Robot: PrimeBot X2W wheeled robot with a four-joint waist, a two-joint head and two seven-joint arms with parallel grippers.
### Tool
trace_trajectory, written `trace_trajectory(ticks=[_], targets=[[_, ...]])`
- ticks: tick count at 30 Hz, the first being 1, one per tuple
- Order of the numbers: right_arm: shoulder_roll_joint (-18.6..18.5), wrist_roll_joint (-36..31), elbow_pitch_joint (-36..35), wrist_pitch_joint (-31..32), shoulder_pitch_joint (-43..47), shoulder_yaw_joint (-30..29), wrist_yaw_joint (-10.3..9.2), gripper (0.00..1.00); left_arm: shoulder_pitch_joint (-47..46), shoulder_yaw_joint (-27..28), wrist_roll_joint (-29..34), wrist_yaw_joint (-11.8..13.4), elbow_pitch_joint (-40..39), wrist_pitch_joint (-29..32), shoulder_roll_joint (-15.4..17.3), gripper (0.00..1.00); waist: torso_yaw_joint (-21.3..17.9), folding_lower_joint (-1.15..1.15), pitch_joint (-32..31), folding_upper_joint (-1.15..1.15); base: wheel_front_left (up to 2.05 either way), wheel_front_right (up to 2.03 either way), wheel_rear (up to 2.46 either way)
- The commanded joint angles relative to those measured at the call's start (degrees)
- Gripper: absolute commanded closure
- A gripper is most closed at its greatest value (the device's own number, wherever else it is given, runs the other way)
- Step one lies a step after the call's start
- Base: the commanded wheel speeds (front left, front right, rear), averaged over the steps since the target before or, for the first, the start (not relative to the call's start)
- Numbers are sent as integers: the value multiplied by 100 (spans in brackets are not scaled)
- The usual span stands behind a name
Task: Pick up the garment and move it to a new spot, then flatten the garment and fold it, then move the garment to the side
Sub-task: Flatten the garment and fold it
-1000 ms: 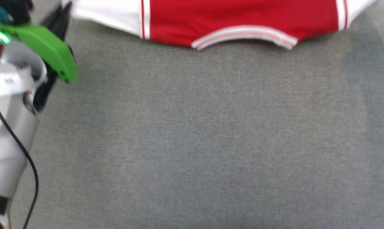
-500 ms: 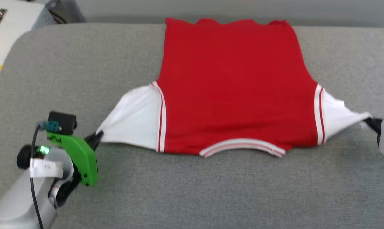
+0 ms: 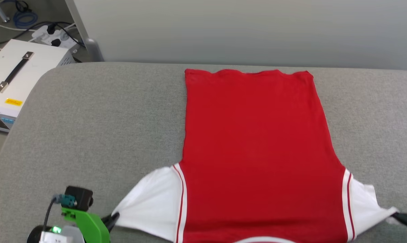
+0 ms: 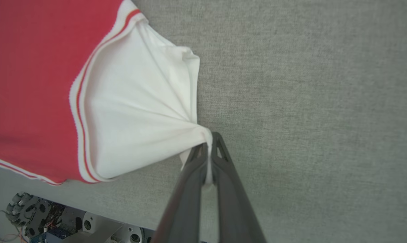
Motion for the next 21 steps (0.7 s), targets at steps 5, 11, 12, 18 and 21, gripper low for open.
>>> trace_trajectory(ticks=[5, 11, 12, 18, 21], targets=[[100, -150, -286, 153, 640, -499, -12, 100, 440, -52, -90, 262, -475, 125, 154, 100, 67, 1, -99, 0, 0, 0, 0], [312, -464, -666, 453, 869, -1017, -12, 100, 435, -27, -102, 375, -881, 166, 167, 100, 102, 1, -31, 0, 0, 0, 0], [342, -519, -727, 498, 885, -1092, -12, 100, 433, -21, -128, 383, -947, 187, 164, 100, 110, 1, -10, 0, 0, 0, 0], [557, -840, -1178, 777, 872, -1628, -12, 0, 451, 118, -567, 493, -1532, 448, 80, 100, 192, 1, 214, 0, 0, 0, 0], [686, -938, -1427, 995, 686, -1999, -12, 0, 447, 55, -504, 608, -1911, 678, 226, 100, 240, 1, 416, 0, 0, 0, 0]])
